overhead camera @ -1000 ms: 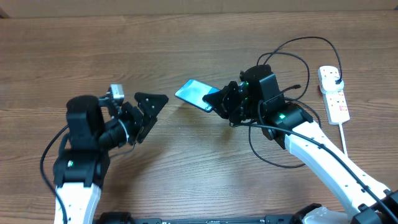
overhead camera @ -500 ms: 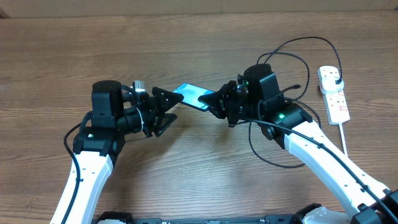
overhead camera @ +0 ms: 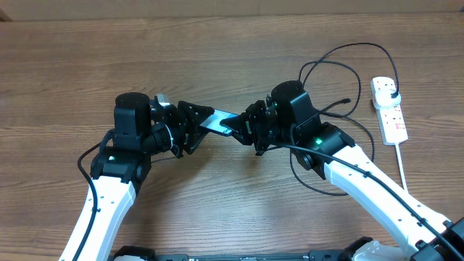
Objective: Plug charger to phone and switch on socket
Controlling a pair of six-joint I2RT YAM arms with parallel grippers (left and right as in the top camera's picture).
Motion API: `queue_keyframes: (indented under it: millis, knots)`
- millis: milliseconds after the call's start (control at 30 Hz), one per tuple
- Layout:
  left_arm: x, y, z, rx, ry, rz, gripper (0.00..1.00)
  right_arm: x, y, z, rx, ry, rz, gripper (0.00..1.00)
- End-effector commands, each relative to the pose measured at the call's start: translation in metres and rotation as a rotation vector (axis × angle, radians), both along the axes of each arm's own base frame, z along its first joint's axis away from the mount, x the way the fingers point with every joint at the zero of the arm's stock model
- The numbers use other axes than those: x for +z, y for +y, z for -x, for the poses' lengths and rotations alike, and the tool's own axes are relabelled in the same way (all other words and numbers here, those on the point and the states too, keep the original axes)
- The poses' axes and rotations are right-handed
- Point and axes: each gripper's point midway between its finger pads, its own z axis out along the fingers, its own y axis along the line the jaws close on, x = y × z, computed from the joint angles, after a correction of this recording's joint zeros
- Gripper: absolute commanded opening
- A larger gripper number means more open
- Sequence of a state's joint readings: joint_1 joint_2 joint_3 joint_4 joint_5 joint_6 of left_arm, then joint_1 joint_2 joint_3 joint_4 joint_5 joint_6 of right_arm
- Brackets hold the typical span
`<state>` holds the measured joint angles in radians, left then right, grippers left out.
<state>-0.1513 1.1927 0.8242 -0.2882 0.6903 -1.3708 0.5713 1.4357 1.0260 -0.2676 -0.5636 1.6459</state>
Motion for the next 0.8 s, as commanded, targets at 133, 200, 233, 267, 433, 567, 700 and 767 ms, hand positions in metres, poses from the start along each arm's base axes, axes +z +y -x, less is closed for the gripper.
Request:
queue_keyframes:
  millis: [133, 200, 233, 267, 433, 567, 700, 767]
  knots:
    - [-0.008, 0.011, -0.01, 0.161, 0.112, 0.031, 0.52, 0.01, 0.006, 0.005, 0.027, -0.011, -0.029, 0.04]
    - [-0.008, 0.011, -0.011, 0.18, 0.134, 0.047, 0.5, 0.012, 0.008, 0.006, 0.03, -0.012, -0.038, 0.04]
    - [-0.008, 0.011, -0.011, 0.183, 0.137, 0.05, 0.49, 0.013, 0.009, 0.006, 0.028, 0.002, -0.048, 0.04]
    - [-0.008, 0.011, -0.011, 0.184, 0.139, 0.052, 0.48, 0.014, 0.01, 0.007, 0.025, 0.016, -0.057, 0.04]
    - [-0.008, 0.01, -0.01, 0.203, 0.174, 0.081, 0.46, 0.025, 0.023, 0.012, 0.033, 0.022, -0.108, 0.04]
    - [-0.006, 0.008, -0.009, 0.21, 0.206, 0.115, 0.4, 0.034, 0.033, 0.017, 0.054, -0.003, -0.138, 0.04]
    - [-0.005, 0.006, -0.007, 0.197, 0.214, 0.129, 0.3, 0.033, 0.033, 0.016, 0.048, 0.0, -0.135, 0.04]
    - [-0.005, 0.005, -0.006, 0.195, 0.218, 0.132, 0.25, 0.033, 0.033, 0.017, 0.047, 0.003, -0.134, 0.04]
